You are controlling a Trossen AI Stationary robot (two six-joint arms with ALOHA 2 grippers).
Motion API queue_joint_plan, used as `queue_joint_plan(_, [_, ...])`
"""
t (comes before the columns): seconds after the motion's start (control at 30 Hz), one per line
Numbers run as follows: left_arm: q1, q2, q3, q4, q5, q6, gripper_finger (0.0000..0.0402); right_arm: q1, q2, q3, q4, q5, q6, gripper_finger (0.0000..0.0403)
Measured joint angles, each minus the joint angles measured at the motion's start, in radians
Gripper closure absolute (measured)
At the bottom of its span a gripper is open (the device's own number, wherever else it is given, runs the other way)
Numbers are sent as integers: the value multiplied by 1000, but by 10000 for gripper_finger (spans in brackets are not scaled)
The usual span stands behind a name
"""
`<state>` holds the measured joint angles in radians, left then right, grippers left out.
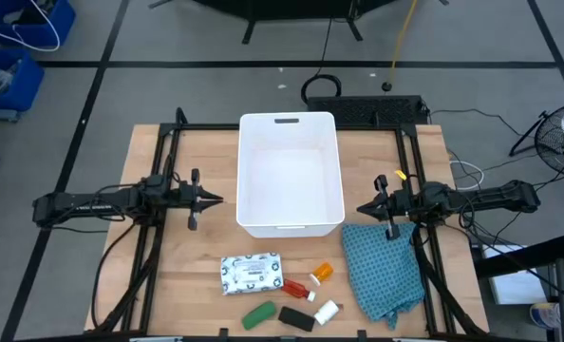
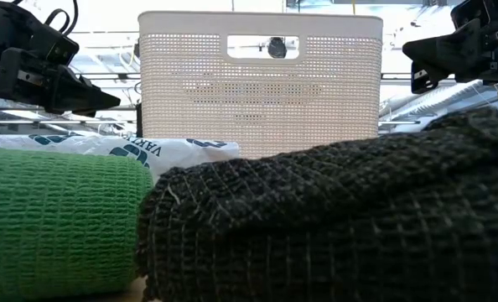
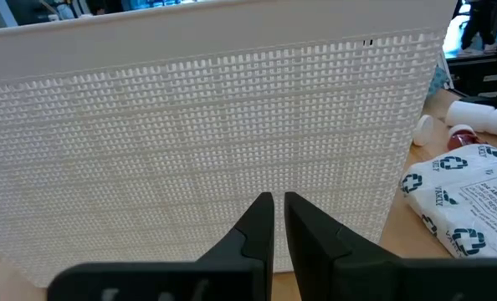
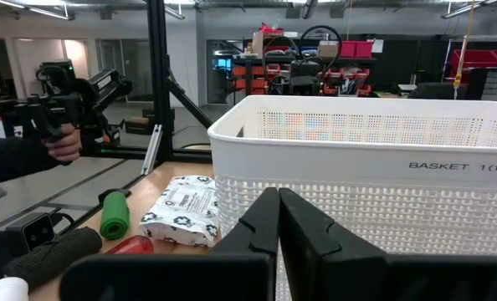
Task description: Pick & place medical supplies in basket/bin
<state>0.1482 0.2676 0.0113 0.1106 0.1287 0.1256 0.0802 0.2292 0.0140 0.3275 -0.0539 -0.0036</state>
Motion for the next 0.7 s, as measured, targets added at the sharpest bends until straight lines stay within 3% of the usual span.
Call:
queue_joint_plan(0.3, [0,0,0,18,-1,-183,364,0,0,0,7,1,-14,403])
queue_joint_plan(0.53, [0,1,0,113,30,-42,364,0,0,2,160,-13,-108,403])
queue_joint_plan(0.7, [0,1,0,167,27,-11,364,0,4,52,171,-26,-165,403])
